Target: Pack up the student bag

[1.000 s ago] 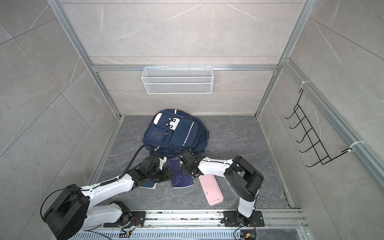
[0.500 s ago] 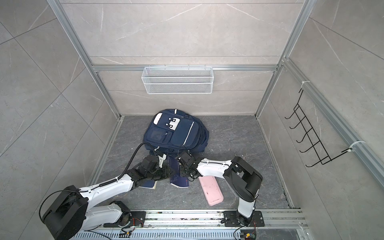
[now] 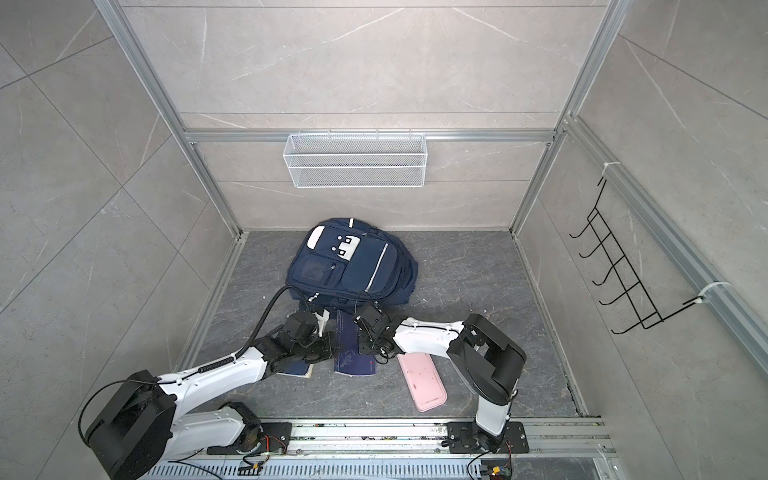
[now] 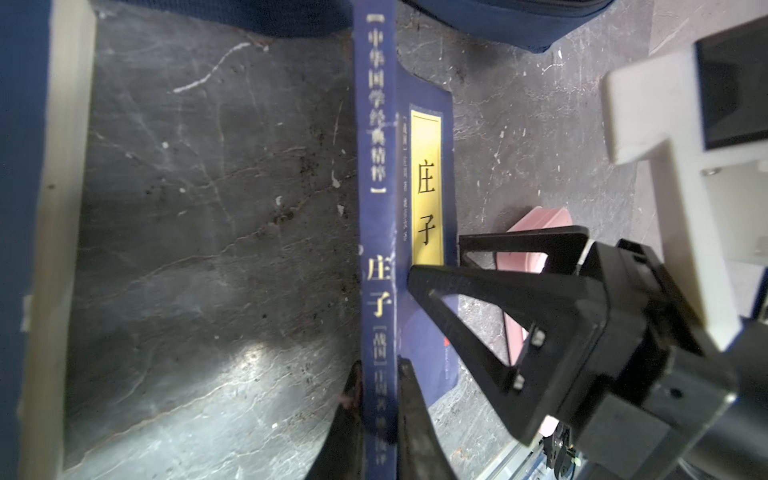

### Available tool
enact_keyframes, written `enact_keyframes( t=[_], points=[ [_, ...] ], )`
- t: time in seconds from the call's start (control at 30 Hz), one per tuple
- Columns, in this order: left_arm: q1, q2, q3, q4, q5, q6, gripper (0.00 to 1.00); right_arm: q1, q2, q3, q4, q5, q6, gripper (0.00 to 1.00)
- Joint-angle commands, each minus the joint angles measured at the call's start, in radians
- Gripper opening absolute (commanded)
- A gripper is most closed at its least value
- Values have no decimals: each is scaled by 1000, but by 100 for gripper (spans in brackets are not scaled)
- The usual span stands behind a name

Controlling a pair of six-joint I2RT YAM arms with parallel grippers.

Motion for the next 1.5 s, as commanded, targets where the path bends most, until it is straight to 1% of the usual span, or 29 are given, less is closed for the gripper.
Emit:
enact_keyframes(
  t=[0.0,0.07,0.17,0.33,0.47,0.6,0.73,0.77,0.9,1.0,1.1,1.2,1.33,1.47],
  points=[
    [-2,-11,82,29,62,46,0,3,-60,5,-121,0,-12,60],
    [-1,-24,104,16,85,69,0,-23,-120,10,-148,12,-31,63],
    [1,-52,138,-20,102,112,0,-97,-229,-8,-163,-4,-57,66],
    [31,-89,171,-13,168,132,0,-243,-384,-47,-131,-121,-86,70],
    [69,-104,179,33,242,111,0,-297,-445,-68,-85,-204,-99,70],
    [119,-116,165,132,339,58,0,-349,-484,-128,16,-303,-68,69],
    [160,-115,126,287,439,-36,0,-384,-477,-213,215,-489,-2,68],
    [166,-115,119,313,454,-55,0,-385,-473,-226,250,-511,11,69],
    [185,-108,98,398,500,-104,0,-396,-456,-277,347,-551,54,70],
    [189,-102,86,447,526,-127,0,-416,-434,-319,457,-614,109,71],
    [191,-83,75,503,554,-155,0,-421,-379,-352,621,-703,185,71],
    [191,-70,62,560,566,-187,0,-421,-320,-397,845,-764,292,71],
    [193,-58,56,585,566,-199,0,-421,-262,-427,1055,-806,404,70],
    [203,-59,47,578,566,-196,0,-421,-247,-435,1138,-824,445,68]
  ],
)
